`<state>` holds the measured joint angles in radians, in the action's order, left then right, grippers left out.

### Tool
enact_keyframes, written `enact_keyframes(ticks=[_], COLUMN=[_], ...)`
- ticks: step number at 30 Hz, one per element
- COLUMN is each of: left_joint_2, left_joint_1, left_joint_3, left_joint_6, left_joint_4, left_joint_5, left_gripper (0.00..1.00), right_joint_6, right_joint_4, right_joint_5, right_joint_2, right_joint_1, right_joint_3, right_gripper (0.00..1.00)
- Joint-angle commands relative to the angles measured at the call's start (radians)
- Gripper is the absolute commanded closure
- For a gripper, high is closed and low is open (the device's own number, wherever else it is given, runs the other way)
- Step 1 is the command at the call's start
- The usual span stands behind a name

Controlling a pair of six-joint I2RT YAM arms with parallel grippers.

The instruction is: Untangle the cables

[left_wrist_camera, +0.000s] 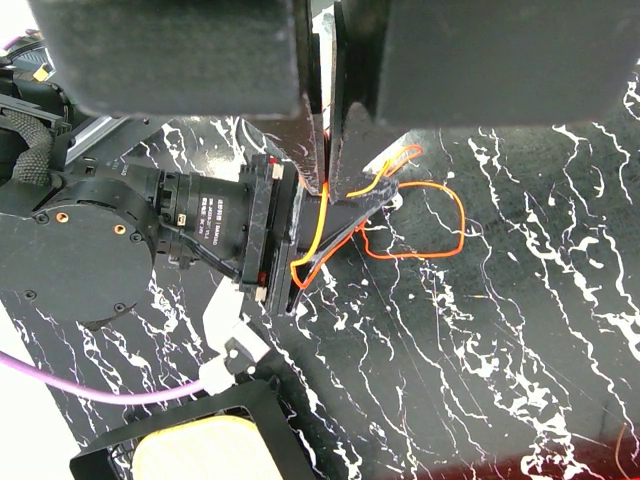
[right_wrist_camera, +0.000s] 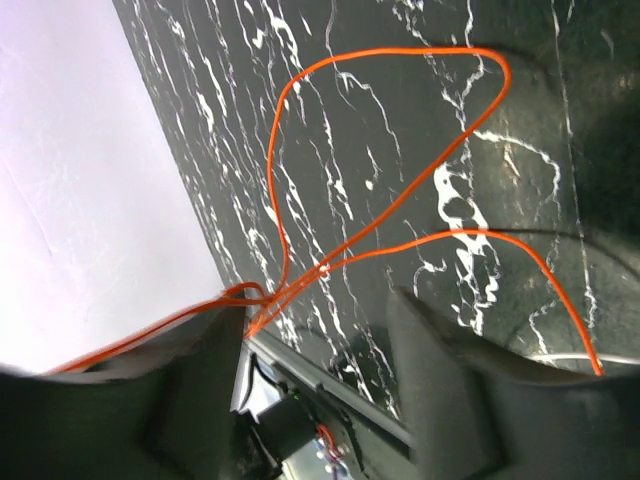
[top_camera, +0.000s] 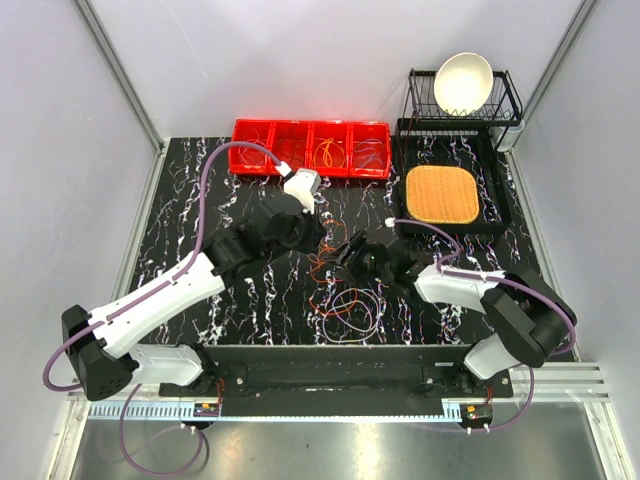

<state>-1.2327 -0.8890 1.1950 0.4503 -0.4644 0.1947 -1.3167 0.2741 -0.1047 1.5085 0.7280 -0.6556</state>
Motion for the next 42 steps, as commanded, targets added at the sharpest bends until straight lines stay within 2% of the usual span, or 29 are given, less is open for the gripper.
enact_keyframes(ticks=[1, 3, 9, 10, 13, 20, 21, 22, 23, 24, 25, 26, 27, 30, 35, 42], left_joint_2=[0.006, 0.004, 0.010, 0.009, 0.013, 0.033, 0.033, 0.029, 0.010, -0.005, -0.017, -0.037, -0.042, -0.002, 0.156, 0.358], left_joint_1=[-0.001, 0.001, -0.001, -0.001, -0.001, 0.010, 0.025, 0.041, 0.062, 0.124, 0.162, 0.200, 0.279, 0.369, 0.375, 0.375], left_joint_3=[-0.002, 0.000, 0.005, 0.005, 0.002, 0.005, 0.008, 0.011, 0.026, 0.038, 0.044, 0.041, 0.034, -0.009, -0.066, -0.126], left_joint_6=[0.014, 0.013, 0.011, 0.011, 0.010, 0.013, 0.030, 0.039, 0.053, 0.082, 0.091, 0.099, 0.102, 0.084, 0.083, 0.058], left_joint_4=[0.052, 0.053, 0.043, 0.041, 0.027, -0.002, -0.023, -0.040, -0.107, -0.152, -0.195, -0.265, -0.292, -0.338, -0.385, -0.474], left_joint_5=[-0.009, -0.009, -0.011, -0.009, 0.014, 0.063, 0.081, 0.084, 0.087, 0.084, 0.075, 0.063, 0.020, -0.050, -0.051, -0.005], left_gripper=[1.00, 1.00, 1.00, 1.00, 1.00, 0.98, 0.92, 0.78, 0.53, 0.37, 0.27, 0.02, 0.01, 0.01, 0.01, 0.01], right_joint_6=[0.014, 0.019, 0.036, 0.039, 0.060, 0.143, 0.154, 0.165, 0.197, 0.218, 0.238, 0.281, 0.306, 0.369, 0.439, 0.502], right_joint_4=[0.007, 0.008, -0.012, -0.013, -0.038, -0.098, -0.114, -0.130, -0.148, -0.188, -0.216, -0.246, -0.330, -0.427, -0.518, -0.581], right_joint_5=[0.054, 0.045, 0.066, 0.071, 0.083, 0.125, 0.123, 0.125, 0.131, 0.135, 0.140, 0.132, 0.131, 0.131, 0.145, 0.149], right_joint_2=[0.025, 0.042, 0.052, 0.044, 0.016, -0.080, -0.108, -0.125, -0.143, -0.183, -0.201, -0.215, -0.240, -0.283, -0.300, -0.220], right_joint_1=[0.010, 0.011, 0.013, 0.014, 0.013, 0.013, 0.013, 0.013, 0.013, 0.014, 0.014, 0.013, 0.011, 0.010, 0.004, -0.019], right_joint_3=[-0.062, -0.072, -0.079, -0.078, -0.085, -0.093, -0.096, -0.111, -0.121, -0.134, -0.171, -0.199, -0.263, -0.358, -0.490, -0.689], right_gripper=[0.44, 0.56, 0.75, 0.84, 0.99, 1.00, 1.00, 1.00, 1.00, 1.00, 1.00, 1.00, 1.00, 1.00, 1.00, 1.00])
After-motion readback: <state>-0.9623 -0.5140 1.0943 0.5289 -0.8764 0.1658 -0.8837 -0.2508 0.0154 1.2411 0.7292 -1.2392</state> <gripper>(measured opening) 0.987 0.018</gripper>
